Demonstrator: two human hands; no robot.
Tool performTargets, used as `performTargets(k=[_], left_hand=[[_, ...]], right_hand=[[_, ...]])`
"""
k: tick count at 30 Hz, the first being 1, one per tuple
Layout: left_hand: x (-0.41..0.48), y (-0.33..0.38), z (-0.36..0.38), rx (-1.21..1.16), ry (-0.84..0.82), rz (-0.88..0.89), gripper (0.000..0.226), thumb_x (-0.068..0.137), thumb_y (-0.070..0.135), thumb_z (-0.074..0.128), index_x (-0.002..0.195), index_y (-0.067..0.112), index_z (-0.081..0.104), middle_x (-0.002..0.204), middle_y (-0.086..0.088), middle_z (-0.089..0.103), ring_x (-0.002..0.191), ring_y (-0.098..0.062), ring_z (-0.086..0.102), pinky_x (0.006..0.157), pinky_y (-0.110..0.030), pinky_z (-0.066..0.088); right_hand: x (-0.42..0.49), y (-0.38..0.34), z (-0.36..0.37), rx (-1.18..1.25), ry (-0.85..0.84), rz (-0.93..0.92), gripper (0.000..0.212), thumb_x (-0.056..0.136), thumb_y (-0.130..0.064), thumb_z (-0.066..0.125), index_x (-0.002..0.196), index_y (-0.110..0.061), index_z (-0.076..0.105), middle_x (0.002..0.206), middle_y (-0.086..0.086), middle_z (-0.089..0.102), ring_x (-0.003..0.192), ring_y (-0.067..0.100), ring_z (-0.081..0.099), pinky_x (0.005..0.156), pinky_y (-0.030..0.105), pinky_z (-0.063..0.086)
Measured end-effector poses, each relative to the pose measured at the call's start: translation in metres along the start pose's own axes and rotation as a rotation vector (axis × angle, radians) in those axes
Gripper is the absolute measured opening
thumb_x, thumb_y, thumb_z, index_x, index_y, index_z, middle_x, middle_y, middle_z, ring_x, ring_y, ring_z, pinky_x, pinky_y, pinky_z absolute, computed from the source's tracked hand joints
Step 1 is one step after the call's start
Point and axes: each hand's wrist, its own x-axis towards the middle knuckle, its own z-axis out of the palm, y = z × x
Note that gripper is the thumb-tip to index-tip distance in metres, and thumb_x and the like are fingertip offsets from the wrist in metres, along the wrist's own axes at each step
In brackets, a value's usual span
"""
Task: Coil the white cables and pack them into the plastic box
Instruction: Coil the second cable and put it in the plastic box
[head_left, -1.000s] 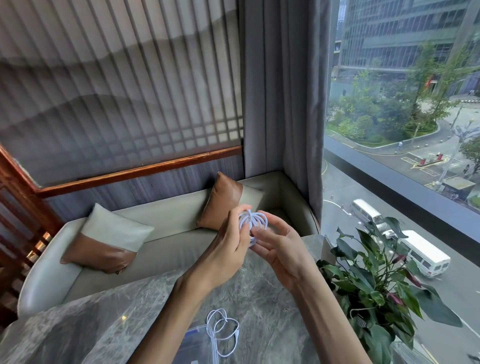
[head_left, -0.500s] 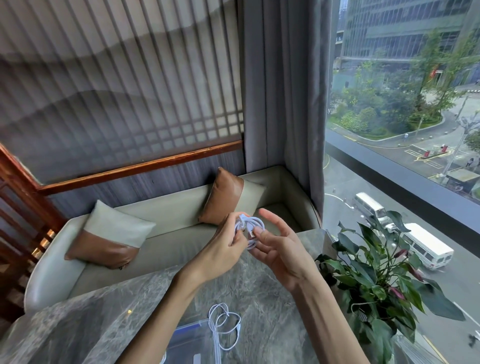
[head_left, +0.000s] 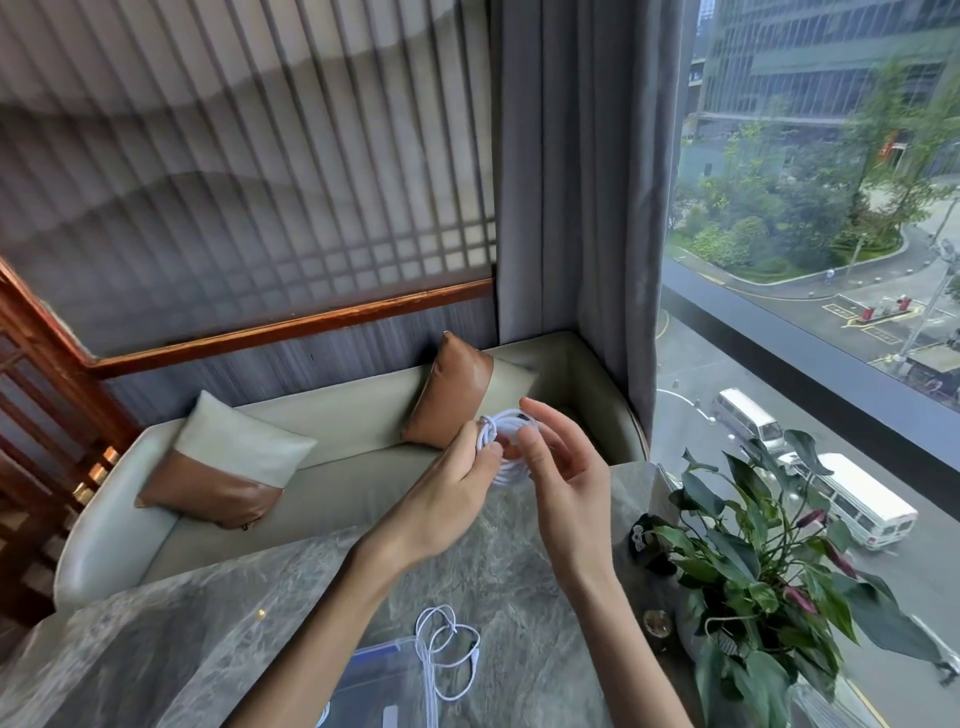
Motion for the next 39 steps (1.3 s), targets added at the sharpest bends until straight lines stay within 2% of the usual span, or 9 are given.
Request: performTargets(k=[3, 8, 12, 17, 23, 27, 32, 35, 39], left_hand=[[-0.003, 0.003, 0.006, -0.034, 0.027, 0.043, 0.023, 0.104, 0.027, 0.038, 0.120, 0.030, 0.054, 0.110, 0.012, 0.063, 0.087, 0.010, 0.053, 0.074, -0.007, 0.041], [-0.008, 0.008, 0.008, -0.458, 0.031, -0.015, 0.030, 0.096, 0.030, 0.053, 0.119, 0.015, 0.066, 0.101, -0.005, 0.064, 0.077, -0.007, 0.056, 0.071, -0.025, 0.051], [-0.014, 0.006, -0.009, -0.835, -0.091, -0.088, 0.034, 0.098, 0.023, 0.050, 0.117, -0.001, 0.066, 0.116, -0.020, 0.069, 0.098, -0.023, 0.068, 0.085, -0.035, 0.057], [-0.018, 0.006, -0.018, -0.969, -0.116, -0.122, 0.024, 0.087, 0.013, 0.059, 0.103, 0.002, 0.072, 0.097, -0.013, 0.073, 0.077, -0.018, 0.068, 0.079, -0.033, 0.058], [-0.024, 0.010, -0.016, -0.790, 0.002, -0.071, 0.018, 0.079, 0.011, 0.065, 0.093, 0.001, 0.070, 0.081, -0.012, 0.070, 0.067, -0.016, 0.064, 0.078, -0.034, 0.060], [-0.029, 0.016, -0.016, -0.527, 0.122, 0.044, 0.005, 0.084, 0.003, 0.064, 0.083, 0.005, 0.068, 0.070, -0.003, 0.071, 0.065, -0.012, 0.066, 0.069, -0.022, 0.056], [-0.039, 0.013, -0.017, -0.196, 0.250, 0.117, 0.021, 0.090, 0.003, 0.063, 0.074, 0.016, 0.066, 0.063, 0.003, 0.066, 0.062, -0.009, 0.060, 0.066, -0.017, 0.049], [-0.048, 0.006, -0.017, -0.174, 0.271, 0.088, 0.020, 0.088, 0.015, 0.062, 0.069, 0.022, 0.062, 0.060, 0.008, 0.062, 0.060, -0.006, 0.055, 0.064, -0.014, 0.044], [-0.061, -0.005, -0.017, -0.271, 0.285, 0.036, 0.014, 0.087, 0.018, 0.057, 0.074, 0.019, 0.062, 0.064, 0.005, 0.063, 0.063, -0.006, 0.058, 0.065, -0.014, 0.046]], right_hand=[[-0.001, 0.005, 0.005, -0.090, 0.144, -0.090, 0.017, 0.096, -0.015, 0.062, 0.103, -0.025, 0.073, 0.096, -0.004, 0.078, 0.085, 0.008, 0.071, 0.075, 0.016, 0.052], [0.001, 0.010, 0.010, -0.118, 0.338, -0.179, 0.012, 0.092, -0.011, 0.067, 0.091, -0.020, 0.075, 0.093, -0.002, 0.075, 0.088, 0.010, 0.070, 0.077, 0.020, 0.051], [0.008, 0.006, 0.011, -0.213, 0.318, -0.190, 0.013, 0.091, -0.014, 0.068, 0.088, -0.025, 0.073, 0.088, -0.007, 0.075, 0.084, 0.012, 0.070, 0.075, 0.026, 0.053], [0.011, -0.005, 0.014, -0.210, 0.221, -0.182, 0.010, 0.091, -0.012, 0.067, 0.085, -0.018, 0.072, 0.083, -0.006, 0.074, 0.077, 0.006, 0.067, 0.071, 0.021, 0.052], [0.014, -0.012, 0.015, -0.120, 0.167, -0.081, 0.012, 0.094, -0.011, 0.062, 0.085, -0.006, 0.069, 0.078, -0.002, 0.073, 0.071, 0.003, 0.064, 0.066, 0.014, 0.050], [0.018, -0.015, 0.013, -0.141, 0.128, -0.071, 0.016, 0.096, -0.014, 0.060, 0.085, -0.005, 0.068, 0.080, 0.007, 0.074, 0.069, 0.007, 0.064, 0.064, 0.017, 0.051], [0.023, -0.012, 0.011, -0.178, 0.055, -0.020, 0.018, 0.097, -0.015, 0.059, 0.083, -0.010, 0.068, 0.075, 0.001, 0.072, 0.067, 0.008, 0.061, 0.063, 0.019, 0.049], [0.018, -0.006, 0.017, -0.157, 0.018, 0.014, 0.020, 0.098, -0.015, 0.059, 0.080, -0.014, 0.068, 0.067, -0.007, 0.069, 0.062, 0.004, 0.058, 0.060, 0.016, 0.048], [0.005, 0.012, 0.033, -0.113, -0.016, 0.107, 0.028, 0.100, -0.021, 0.055, 0.083, -0.001, 0.063, 0.069, -0.001, 0.066, 0.063, 0.007, 0.056, 0.060, 0.020, 0.047]])
